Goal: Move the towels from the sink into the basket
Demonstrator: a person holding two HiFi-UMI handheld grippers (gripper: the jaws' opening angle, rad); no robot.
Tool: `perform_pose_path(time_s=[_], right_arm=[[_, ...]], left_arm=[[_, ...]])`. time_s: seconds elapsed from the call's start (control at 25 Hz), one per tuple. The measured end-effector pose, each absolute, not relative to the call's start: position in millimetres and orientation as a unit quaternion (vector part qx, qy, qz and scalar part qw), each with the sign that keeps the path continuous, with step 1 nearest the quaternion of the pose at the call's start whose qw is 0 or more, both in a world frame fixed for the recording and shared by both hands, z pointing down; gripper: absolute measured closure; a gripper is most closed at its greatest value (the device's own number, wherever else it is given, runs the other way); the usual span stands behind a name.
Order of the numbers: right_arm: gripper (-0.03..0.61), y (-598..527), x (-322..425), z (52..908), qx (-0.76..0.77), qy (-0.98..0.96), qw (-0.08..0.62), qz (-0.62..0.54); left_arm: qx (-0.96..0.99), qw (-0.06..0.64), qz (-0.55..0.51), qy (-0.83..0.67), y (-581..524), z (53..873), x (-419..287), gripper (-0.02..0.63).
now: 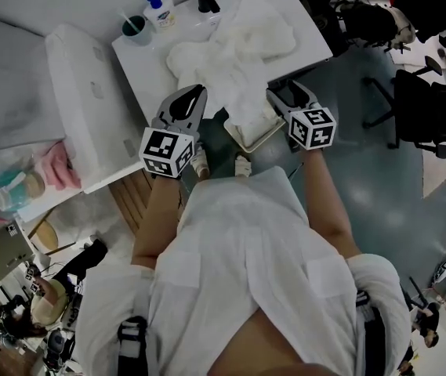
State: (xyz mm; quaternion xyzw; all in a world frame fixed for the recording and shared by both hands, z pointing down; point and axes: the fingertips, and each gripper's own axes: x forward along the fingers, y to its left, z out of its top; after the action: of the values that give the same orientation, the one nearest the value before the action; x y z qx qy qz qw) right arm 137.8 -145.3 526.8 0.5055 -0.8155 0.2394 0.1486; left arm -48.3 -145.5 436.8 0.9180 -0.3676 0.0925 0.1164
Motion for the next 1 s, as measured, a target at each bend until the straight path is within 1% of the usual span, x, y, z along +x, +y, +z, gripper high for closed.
perform_pose_path(time_s=[0.4, 0.76, 0.84, 1.0], right_arm=[[0.229, -176, 81, 585, 0.467, -0.808, 0.209, 0.291], [0.209, -196, 59, 636, 0.458, -0.776, 0.271, 0.339], [0.206, -198, 54, 642, 0.459, -0.77, 0.274, 0.35], [0.19, -205, 39, 638, 0.455, -0.769, 0.247, 0.375]], left_arm=[[0.904, 0.123, 0.099, -0.397, -157, 441, -98, 0.584], [0.899, 0.131, 0.11, -0.403, -162, 451, -128, 0.584], [0.899, 0.132, 0.11, -0.403, -164, 453, -134, 0.584], [0.898, 0.135, 0.109, -0.404, -170, 454, -143, 0.584]])
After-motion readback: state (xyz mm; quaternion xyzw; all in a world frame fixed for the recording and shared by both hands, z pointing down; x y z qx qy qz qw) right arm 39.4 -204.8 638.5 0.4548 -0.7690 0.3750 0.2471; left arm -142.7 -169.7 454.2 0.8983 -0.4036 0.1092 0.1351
